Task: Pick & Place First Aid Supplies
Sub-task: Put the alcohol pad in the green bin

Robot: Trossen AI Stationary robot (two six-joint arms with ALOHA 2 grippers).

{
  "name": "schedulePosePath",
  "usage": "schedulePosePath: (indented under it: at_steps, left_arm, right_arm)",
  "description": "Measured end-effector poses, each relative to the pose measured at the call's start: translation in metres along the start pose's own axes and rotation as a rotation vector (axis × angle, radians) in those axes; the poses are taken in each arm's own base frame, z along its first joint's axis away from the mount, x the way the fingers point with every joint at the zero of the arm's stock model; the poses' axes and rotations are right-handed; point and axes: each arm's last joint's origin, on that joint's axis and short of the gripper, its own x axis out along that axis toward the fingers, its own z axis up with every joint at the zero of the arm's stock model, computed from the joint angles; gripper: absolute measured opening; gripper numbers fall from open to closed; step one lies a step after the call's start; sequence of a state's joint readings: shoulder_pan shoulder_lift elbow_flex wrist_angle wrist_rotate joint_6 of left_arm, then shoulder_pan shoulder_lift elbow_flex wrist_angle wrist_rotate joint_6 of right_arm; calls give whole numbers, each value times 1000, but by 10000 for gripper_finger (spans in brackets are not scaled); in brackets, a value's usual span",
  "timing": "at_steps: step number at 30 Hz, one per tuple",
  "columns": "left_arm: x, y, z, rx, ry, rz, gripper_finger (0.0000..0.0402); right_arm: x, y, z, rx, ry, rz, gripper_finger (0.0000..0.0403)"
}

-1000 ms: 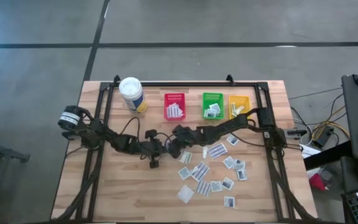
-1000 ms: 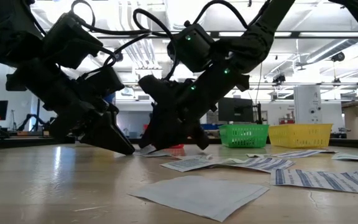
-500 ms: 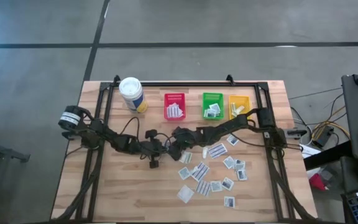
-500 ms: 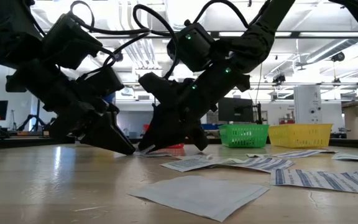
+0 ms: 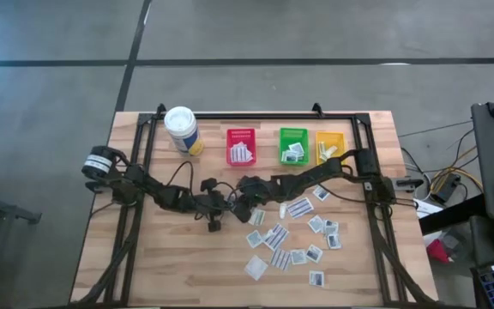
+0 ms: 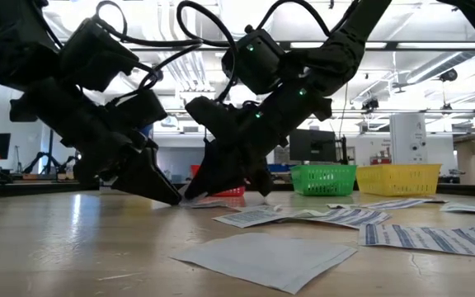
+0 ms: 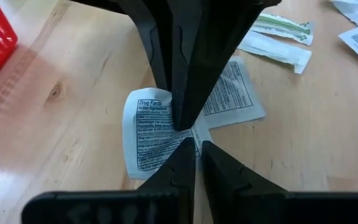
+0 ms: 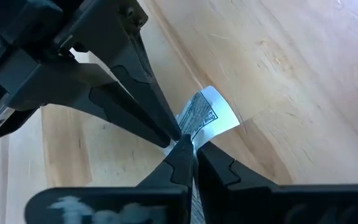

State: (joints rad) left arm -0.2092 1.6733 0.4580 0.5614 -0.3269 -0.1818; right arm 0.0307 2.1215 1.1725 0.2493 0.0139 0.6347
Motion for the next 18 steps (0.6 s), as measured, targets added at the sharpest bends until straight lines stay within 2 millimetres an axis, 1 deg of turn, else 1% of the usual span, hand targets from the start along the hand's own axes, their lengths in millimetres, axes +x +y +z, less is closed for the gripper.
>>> schedulePosePath:
  at_steps: [10, 13, 18]
  left_arm:
    - [-11, 1, 13, -22, -66, 5, 30]
    - [-15, 2, 18, -25, -88, 2, 30]
    - [-21, 3, 22, -22, -92, 0, 30]
  right_arm:
    - [-6, 2, 4, -30, 2, -2, 8]
    - [-12, 4, 6, -44, 11, -10, 8]
    - [-28, 9, 14, -71, 0, -20, 8]
